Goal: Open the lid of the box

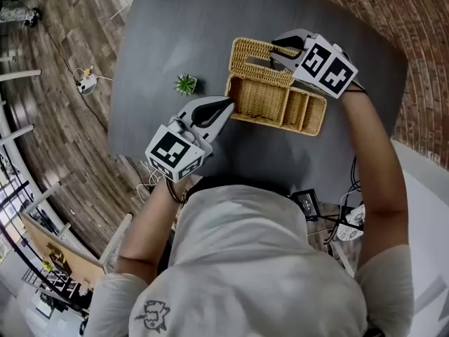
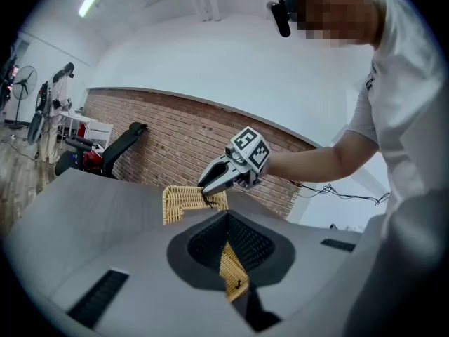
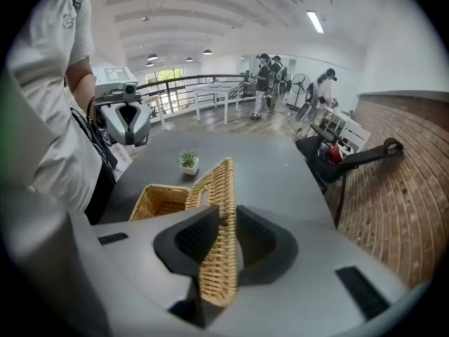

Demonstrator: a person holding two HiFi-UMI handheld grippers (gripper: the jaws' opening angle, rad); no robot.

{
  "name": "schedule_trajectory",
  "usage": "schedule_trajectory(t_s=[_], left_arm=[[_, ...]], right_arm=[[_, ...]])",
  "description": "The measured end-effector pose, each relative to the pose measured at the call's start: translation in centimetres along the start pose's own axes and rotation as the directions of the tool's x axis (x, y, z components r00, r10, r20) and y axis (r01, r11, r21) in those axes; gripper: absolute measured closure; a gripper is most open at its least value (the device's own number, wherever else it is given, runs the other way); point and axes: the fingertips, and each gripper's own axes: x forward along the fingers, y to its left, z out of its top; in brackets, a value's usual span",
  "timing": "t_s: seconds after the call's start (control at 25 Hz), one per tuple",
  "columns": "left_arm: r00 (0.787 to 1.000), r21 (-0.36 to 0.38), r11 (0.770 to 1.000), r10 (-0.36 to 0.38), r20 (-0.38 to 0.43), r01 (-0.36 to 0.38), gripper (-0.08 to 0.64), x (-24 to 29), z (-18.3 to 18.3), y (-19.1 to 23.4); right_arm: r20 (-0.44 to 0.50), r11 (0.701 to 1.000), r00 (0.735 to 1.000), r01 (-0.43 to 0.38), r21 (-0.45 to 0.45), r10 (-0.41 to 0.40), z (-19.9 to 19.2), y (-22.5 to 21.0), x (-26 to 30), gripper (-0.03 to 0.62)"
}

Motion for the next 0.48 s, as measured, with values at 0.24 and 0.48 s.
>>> schedule_trajectory(t_s=[0.24, 0.48], left_arm=[[1.000, 0.007, 1.000, -0.008, -0.005, 0.008, 0.549, 0.8, 0.4, -0.2], [1.000, 0.017, 1.000, 0.002, -0.004, -0.002, 0.549, 1.0, 0.6, -0.3]], right_arm=[[-0.037, 1.000, 0.999, -0.019, 0.001, 0.019, -1.1, -1.5, 1.0, 0.512], [-0.013, 1.000, 1.000, -0.018, 0.012, 0.018, -0.9, -1.4, 0.8, 0.511]])
